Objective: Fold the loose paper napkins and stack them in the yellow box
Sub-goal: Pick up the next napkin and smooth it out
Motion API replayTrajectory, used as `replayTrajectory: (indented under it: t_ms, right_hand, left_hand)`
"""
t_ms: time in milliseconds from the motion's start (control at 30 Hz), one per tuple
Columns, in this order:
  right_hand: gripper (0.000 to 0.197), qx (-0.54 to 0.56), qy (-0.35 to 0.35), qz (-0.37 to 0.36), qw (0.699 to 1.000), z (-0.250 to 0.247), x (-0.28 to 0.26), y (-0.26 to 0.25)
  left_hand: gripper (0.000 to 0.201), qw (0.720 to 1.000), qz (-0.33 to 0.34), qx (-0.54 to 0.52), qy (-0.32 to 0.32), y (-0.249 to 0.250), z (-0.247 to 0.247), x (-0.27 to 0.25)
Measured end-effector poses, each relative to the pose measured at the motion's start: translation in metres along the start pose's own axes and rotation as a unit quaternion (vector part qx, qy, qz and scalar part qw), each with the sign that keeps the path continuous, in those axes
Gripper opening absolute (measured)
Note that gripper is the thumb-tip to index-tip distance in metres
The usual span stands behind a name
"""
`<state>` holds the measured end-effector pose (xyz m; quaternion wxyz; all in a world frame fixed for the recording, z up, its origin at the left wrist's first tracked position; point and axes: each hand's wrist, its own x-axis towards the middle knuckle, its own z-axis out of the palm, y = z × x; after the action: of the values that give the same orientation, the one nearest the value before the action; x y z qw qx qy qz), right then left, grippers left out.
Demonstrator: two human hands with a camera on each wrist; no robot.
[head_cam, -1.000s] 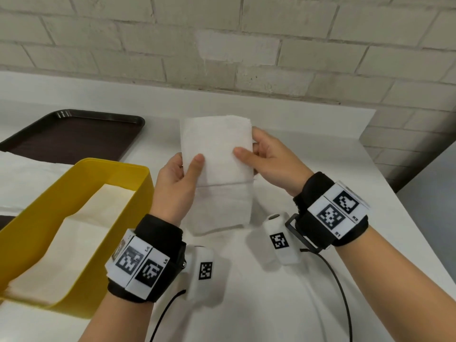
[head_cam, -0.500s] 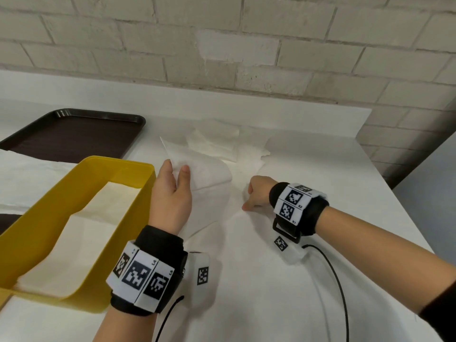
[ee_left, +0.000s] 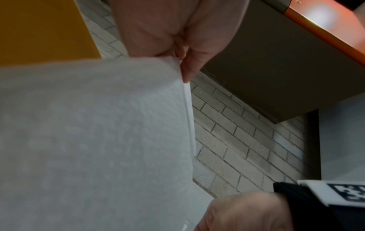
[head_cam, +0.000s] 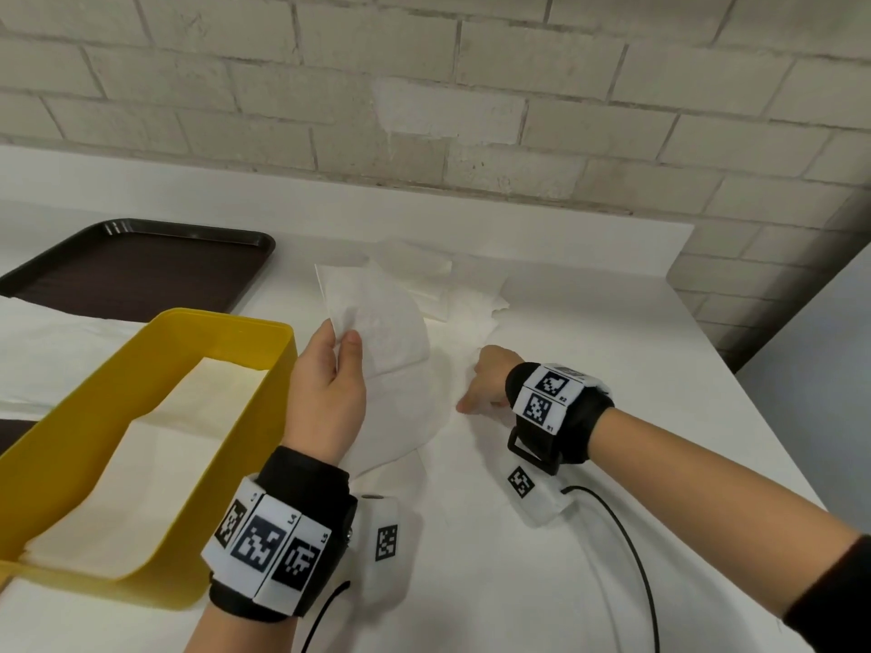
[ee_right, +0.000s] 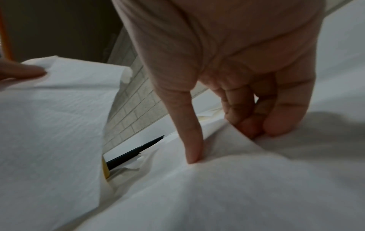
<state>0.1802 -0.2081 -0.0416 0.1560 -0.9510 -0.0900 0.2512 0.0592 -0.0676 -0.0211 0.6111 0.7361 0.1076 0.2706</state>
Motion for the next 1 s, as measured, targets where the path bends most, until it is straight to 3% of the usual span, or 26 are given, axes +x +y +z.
replayTrajectory:
  t_ms: [133, 233, 367, 500, 600, 667, 833, 933, 1000]
  right_hand:
    - [0.023, 0.081, -0.032, -0.034, 0.996, -0.005, 0.003, 0.012]
    - [0.017, 0.169, 0.014, -0.107, 0.98, -0.018, -0.012, 0.025]
    - [0.029, 0.407, 0.078, -0.206, 0.887, -0.044, -0.047, 0.037]
    - [0.034, 0.496, 0.104, -0.301, 0.808, -0.066, -0.074, 0.026]
    - [0.031, 0.531, 0.084, -0.347, 0.769, -0.07, -0.086, 0.01]
    - [0.024, 0.526, 0.079, -0.351, 0.771, -0.066, -0.088, -0.001]
    - [0.004, 0.455, 0.123, -0.27, 0.84, -0.039, -0.073, -0.015]
    - [0.021, 0.392, 0.102, -0.248, 0.88, -0.029, -0.069, -0.017]
    - [0.028, 0.376, 0.094, -0.244, 0.889, -0.028, -0.067, -0.018]
  left_hand:
    - [0.019, 0.999, -0.023, -0.027, 0.001, 0.003, -0.002, 0.001]
    - [0.026, 0.998, -0.032, -0.045, 0.004, 0.006, -0.004, 0.001]
    - [0.032, 0.997, -0.043, -0.06, 0.008, 0.004, -0.004, 0.002]
    - [0.026, 0.995, -0.057, -0.083, -0.008, 0.003, 0.003, 0.002]
    - [0.027, 0.991, -0.072, -0.108, -0.026, 0.004, 0.009, 0.0]
    - [0.028, 0.983, -0.097, -0.15, -0.051, 0.004, 0.012, -0.001]
    - [0.03, 0.963, -0.123, -0.229, -0.072, 0.01, 0.01, -0.005]
    - [0.031, 0.959, -0.117, -0.241, -0.087, 0.014, 0.009, -0.006]
    - [0.031, 0.958, -0.118, -0.246, -0.086, 0.015, 0.009, -0.007]
